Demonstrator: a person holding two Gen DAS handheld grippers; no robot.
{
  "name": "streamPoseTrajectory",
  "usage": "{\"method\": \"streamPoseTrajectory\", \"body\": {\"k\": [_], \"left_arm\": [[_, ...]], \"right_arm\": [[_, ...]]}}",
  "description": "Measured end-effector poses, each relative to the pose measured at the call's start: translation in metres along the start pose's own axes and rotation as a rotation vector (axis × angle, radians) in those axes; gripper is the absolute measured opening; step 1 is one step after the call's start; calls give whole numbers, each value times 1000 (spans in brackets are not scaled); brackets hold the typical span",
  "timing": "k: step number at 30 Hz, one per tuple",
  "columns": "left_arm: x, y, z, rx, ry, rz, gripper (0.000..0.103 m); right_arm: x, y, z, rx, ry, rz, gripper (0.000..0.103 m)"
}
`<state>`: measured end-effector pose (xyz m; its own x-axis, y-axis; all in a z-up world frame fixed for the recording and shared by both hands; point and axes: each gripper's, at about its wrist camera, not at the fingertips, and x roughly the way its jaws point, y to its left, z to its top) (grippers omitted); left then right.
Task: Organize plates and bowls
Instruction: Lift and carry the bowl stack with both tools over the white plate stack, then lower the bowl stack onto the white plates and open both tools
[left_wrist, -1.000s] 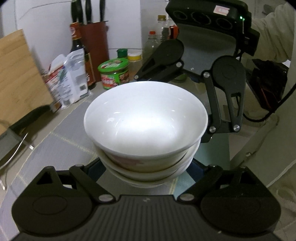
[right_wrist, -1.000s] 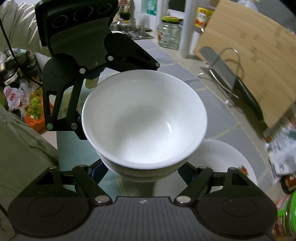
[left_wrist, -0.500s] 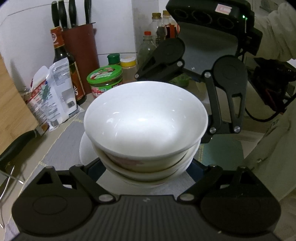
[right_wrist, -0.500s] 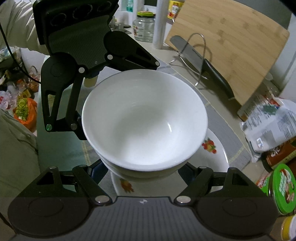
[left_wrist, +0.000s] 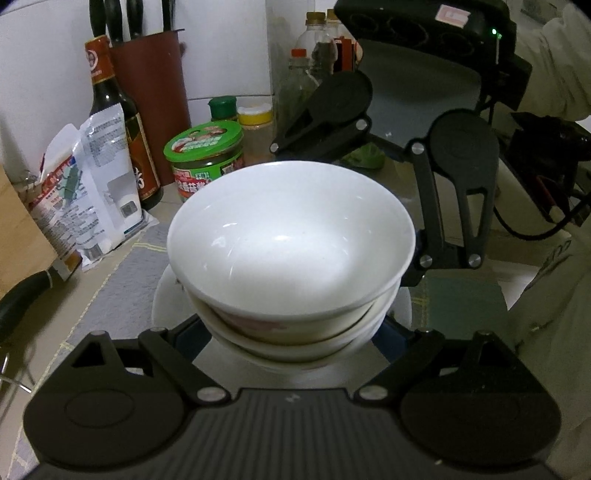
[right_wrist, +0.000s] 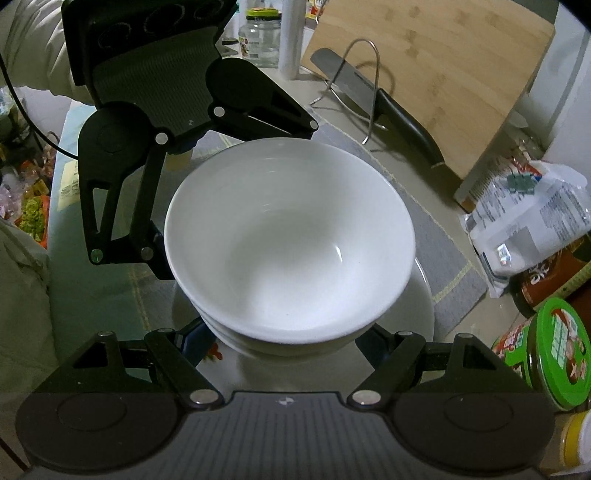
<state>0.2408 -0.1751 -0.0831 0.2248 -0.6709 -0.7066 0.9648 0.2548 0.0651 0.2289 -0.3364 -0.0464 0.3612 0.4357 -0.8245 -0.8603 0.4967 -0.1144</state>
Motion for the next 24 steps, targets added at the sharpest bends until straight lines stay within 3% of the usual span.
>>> {"method": "streamPoseTrajectory", "body": {"k": [17, 24], "left_arm": [[6, 10, 1, -26, -7, -8, 92], [3, 6, -2, -26, -24, 21, 94]], "right_arm": [[2, -11, -1, 1, 3, -9, 86], [1, -8, -2, -6, -2, -29, 99]]}}
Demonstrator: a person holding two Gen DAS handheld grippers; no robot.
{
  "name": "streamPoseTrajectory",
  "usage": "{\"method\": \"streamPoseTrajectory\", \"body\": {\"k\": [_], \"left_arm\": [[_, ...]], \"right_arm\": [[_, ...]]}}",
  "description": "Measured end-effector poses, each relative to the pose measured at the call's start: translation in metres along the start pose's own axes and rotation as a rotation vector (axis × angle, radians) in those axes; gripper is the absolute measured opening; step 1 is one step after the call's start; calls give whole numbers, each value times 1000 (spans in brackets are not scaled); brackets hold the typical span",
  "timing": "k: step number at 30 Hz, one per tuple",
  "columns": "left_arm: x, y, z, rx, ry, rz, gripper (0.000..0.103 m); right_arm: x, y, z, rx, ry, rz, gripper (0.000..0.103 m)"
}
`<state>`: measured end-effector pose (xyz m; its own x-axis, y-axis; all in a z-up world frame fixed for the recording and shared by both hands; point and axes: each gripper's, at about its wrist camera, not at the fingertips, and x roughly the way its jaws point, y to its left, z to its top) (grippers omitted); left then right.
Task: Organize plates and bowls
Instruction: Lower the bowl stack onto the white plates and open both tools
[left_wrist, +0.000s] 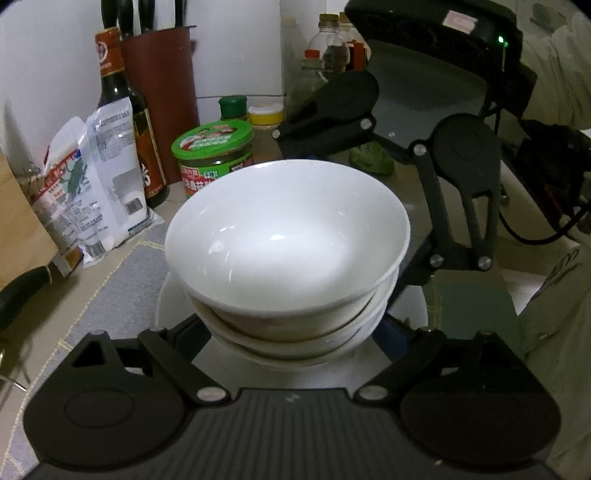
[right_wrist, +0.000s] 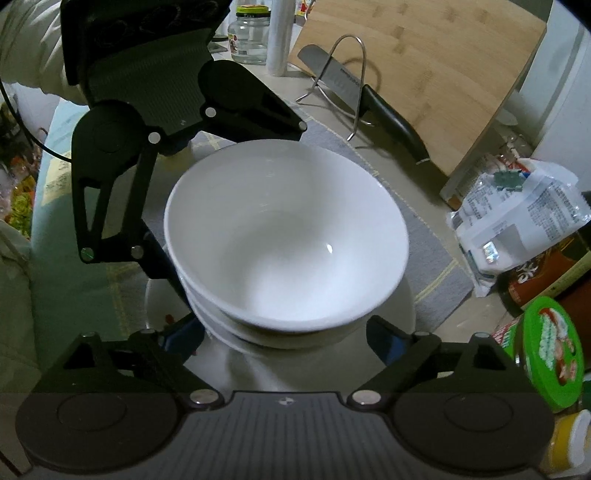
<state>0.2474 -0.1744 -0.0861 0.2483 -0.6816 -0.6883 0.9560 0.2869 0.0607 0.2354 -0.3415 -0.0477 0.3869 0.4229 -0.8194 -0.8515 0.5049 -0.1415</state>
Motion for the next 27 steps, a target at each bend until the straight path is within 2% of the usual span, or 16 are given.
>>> {"method": "streamPoseTrajectory", "body": {"k": [4, 7, 11, 18, 21, 24, 27], "left_arm": [[-6, -4, -3, -2, -17, 37, 100], [-12, -8, -8, -31, -22, 64, 100], [-23, -20, -16, -87, -40, 176, 101], [-55, -35, -32, -228, -159, 349, 102], [-71, -44, -38, -250, -232, 466, 102], [-86, -54, -44, -241, -317, 477, 102], [-97, -62, -52, -262, -363, 494, 102]], "right_arm": [[-3, 2, -1, 4, -18, -8, 103], [-5, 3, -3, 12, -24, -17, 103], [-5, 4, -6, 21, -20, -31, 103], [-11, 14, -7, 74, -26, -74, 103], [-15, 26, -5, 101, -22, -111, 103], [-16, 40, -3, 157, -14, -180, 103], [-17, 55, 0, 250, -19, -233, 103]]}}
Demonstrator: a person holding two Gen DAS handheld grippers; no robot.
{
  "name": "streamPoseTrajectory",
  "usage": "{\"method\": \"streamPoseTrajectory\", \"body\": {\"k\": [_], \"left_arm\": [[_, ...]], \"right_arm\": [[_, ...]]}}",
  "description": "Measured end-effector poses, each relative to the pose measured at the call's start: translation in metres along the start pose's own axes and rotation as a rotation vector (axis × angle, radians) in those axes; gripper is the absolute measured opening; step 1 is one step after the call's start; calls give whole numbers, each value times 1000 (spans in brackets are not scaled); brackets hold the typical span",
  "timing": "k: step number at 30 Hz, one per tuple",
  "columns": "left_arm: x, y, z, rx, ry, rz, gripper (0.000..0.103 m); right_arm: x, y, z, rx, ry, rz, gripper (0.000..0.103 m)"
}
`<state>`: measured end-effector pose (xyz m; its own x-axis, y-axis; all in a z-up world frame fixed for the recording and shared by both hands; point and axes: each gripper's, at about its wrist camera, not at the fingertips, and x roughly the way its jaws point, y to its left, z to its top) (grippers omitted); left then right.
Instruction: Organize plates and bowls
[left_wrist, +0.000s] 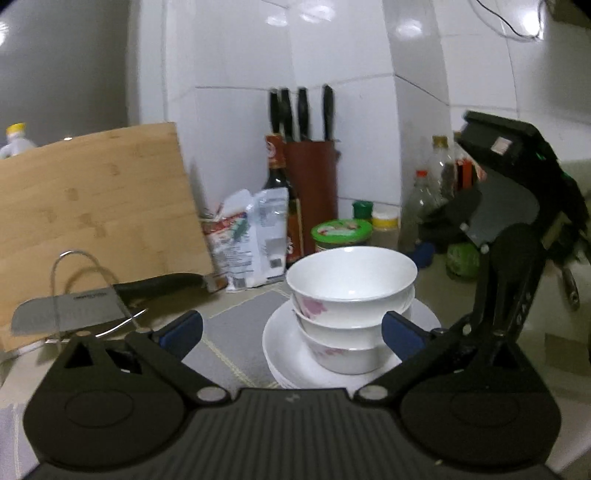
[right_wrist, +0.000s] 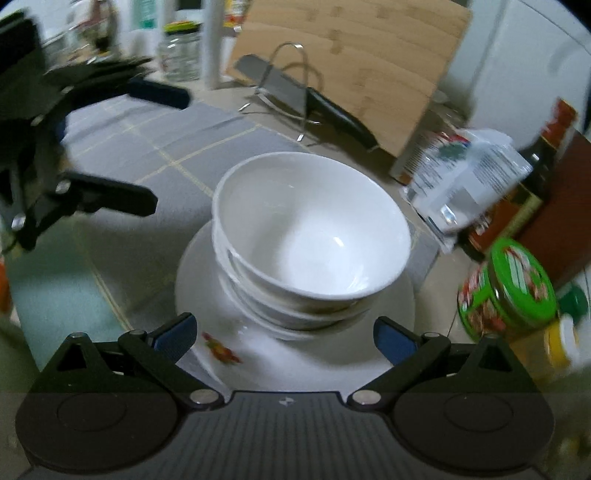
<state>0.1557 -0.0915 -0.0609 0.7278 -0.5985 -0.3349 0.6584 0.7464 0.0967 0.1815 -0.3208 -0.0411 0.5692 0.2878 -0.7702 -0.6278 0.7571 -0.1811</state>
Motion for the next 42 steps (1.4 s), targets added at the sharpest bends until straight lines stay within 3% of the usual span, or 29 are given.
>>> {"method": "streamPoseTrajectory", "body": {"k": [4, 7, 10, 13, 15, 18, 24, 42], "left_arm": [[-14, 2, -5, -39, 30, 24, 102], [-20, 3, -5, -58, 126, 63, 102], [-37, 9, -3, -130, 171, 73, 102], [-50, 16, -1, -214, 210, 58, 102], [-57, 15, 1, -213, 238, 81, 102], [-65, 12, 4, -187, 261, 115, 102], [-73, 10, 12, -189, 264, 114, 102], [-77, 6, 22, -184, 275, 137, 102]], "right_arm": [[-8, 27, -1, 149, -3, -108, 103], [-14, 49, -4, 341, 10, -234, 103], [-21, 66, -7, 531, 19, -327, 103], [-31, 82, -7, 680, 30, -397, 103], [-39, 93, -7, 731, 14, -422, 103], [-56, 110, -6, 766, -22, -432, 103], [-73, 129, -3, 780, -48, -460, 103], [-89, 127, 0, 792, -84, -493, 103]]}}
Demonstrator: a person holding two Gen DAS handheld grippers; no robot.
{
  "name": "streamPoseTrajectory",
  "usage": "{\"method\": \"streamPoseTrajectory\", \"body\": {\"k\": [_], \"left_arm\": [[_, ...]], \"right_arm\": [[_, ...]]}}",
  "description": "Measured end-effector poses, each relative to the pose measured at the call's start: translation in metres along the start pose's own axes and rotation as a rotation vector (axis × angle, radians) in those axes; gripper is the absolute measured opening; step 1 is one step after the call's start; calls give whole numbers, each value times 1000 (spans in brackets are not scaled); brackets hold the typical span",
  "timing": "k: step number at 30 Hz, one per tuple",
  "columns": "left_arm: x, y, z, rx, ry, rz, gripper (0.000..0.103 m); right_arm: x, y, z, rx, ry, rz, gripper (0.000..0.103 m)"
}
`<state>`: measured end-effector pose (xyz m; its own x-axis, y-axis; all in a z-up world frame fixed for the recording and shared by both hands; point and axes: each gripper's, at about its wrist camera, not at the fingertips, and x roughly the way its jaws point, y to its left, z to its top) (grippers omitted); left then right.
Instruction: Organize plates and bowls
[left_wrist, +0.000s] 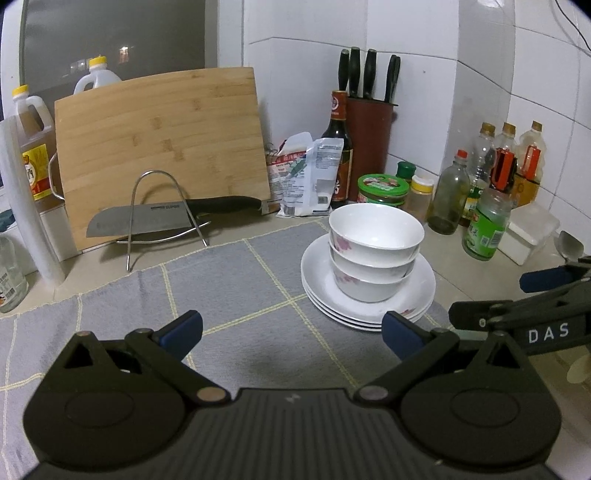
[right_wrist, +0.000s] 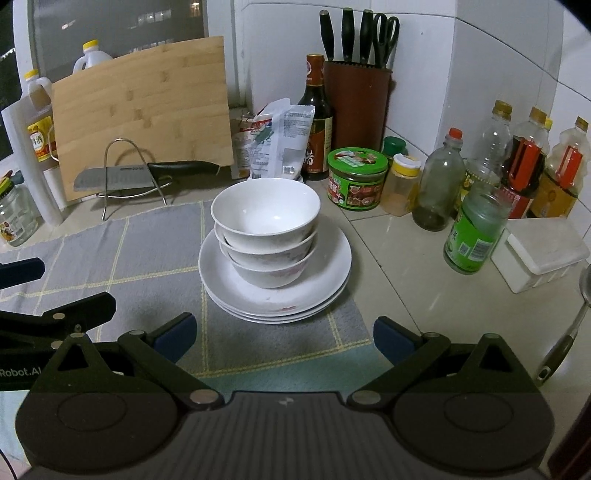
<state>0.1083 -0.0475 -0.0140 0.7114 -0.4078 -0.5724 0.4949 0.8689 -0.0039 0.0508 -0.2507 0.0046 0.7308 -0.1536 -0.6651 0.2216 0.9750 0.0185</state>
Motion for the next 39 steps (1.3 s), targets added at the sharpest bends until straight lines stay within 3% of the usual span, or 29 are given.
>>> {"method": "streamPoseTrajectory", "body": {"k": [39], "left_arm": [[5, -5, 3, 6, 22, 13, 102]], "right_arm": [[-6, -7, 2, 6, -12, 1, 103]]}}
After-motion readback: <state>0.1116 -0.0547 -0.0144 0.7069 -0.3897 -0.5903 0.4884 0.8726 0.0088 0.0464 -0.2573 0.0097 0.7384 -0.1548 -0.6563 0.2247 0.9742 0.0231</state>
